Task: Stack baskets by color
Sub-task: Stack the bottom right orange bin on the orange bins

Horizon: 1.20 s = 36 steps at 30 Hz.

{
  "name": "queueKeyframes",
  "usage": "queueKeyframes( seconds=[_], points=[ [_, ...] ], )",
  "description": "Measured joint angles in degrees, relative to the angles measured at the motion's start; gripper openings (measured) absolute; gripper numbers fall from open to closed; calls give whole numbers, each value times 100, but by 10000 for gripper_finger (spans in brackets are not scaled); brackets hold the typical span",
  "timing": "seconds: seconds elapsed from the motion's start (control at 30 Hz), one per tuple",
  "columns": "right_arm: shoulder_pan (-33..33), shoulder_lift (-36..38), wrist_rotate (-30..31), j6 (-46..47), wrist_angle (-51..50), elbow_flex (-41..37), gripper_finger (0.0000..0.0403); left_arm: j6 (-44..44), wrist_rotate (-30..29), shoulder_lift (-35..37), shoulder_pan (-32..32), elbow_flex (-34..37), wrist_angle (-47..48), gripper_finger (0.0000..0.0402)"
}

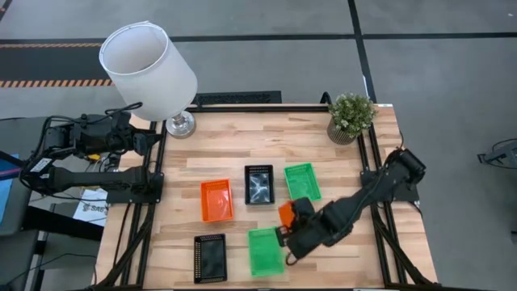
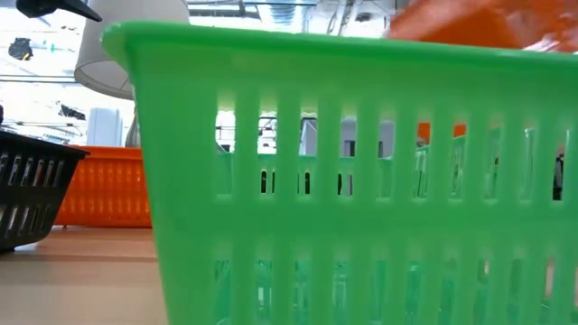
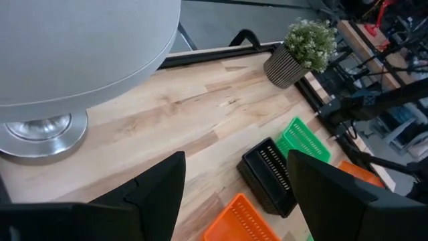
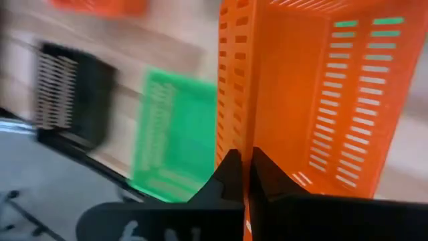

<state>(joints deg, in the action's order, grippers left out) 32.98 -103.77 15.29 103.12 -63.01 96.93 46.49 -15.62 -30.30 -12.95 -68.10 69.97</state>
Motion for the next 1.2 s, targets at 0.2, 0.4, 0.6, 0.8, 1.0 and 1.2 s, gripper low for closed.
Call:
queueKeyframes(
  seconds=[0.2, 0.4, 0.6, 0.8, 1.0, 1.2],
  points=[
    [-799, -163, 134, -1525, 377, 743, 3, 78, -35, 0, 0, 0, -2, 251],
    [-1619, -719, -147, -3066, 1324, 1344, 2, 215, -166, 0, -2, 0, -2, 251],
    [-2020, -1419, -407, -3624, 1662, 1955, 5, 273, -172, 0, 0, 0, 0, 251],
    [-2068, -2007, -641, -3738, 2060, 2538, 5, 285, -158, -4, -2, 0, 0, 251],
    [-2031, -2472, -639, -3602, 2230, 2933, 7, 283, -111, -2, -2, 0, 2, 251],
    [-1976, -2701, -638, -3363, 2242, 3046, 7, 258, -70, -2, 0, 0, 2, 251]
  ],
)
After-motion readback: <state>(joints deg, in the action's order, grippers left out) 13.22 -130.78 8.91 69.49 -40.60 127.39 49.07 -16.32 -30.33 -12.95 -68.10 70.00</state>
